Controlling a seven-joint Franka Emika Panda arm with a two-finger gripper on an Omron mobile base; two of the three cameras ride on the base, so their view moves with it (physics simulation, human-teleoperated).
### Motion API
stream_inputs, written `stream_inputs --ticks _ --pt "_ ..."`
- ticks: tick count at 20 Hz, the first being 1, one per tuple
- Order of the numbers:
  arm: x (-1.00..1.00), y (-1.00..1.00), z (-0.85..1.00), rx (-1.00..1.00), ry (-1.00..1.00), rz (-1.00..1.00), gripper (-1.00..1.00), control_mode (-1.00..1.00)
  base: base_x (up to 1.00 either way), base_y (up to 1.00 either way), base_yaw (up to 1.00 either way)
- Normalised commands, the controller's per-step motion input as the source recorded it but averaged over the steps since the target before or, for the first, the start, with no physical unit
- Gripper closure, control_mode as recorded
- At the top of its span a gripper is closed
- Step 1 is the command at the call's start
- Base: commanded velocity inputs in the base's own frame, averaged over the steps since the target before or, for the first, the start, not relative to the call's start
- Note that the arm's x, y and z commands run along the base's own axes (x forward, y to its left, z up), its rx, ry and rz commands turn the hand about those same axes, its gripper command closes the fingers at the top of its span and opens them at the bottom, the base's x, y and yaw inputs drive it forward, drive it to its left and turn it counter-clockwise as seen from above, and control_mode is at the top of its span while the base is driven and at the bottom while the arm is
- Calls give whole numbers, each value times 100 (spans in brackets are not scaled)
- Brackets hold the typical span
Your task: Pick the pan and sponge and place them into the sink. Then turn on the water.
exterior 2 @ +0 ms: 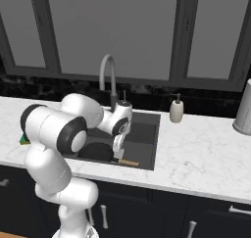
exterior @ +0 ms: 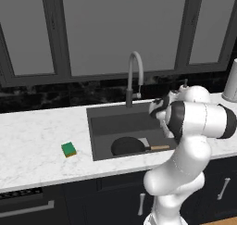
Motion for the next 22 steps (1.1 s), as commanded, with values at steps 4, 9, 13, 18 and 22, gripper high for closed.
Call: stream_inputs --ticks 4,9,13,18,22 --pt "-23 -47 54 1 14 0 -100 -100 0 0 0" --pt "-43 -27 20 0 0 0 -100 -100 0 0 0" --pt "-75 -13 10 2 -21 0 -100 -100 0 0 0" --pt "-70 7 61 0 -15 0 -100 -100 0 0 0" --pt "-70 47 68 0 -16 -3 -100 -100 0 0 0"
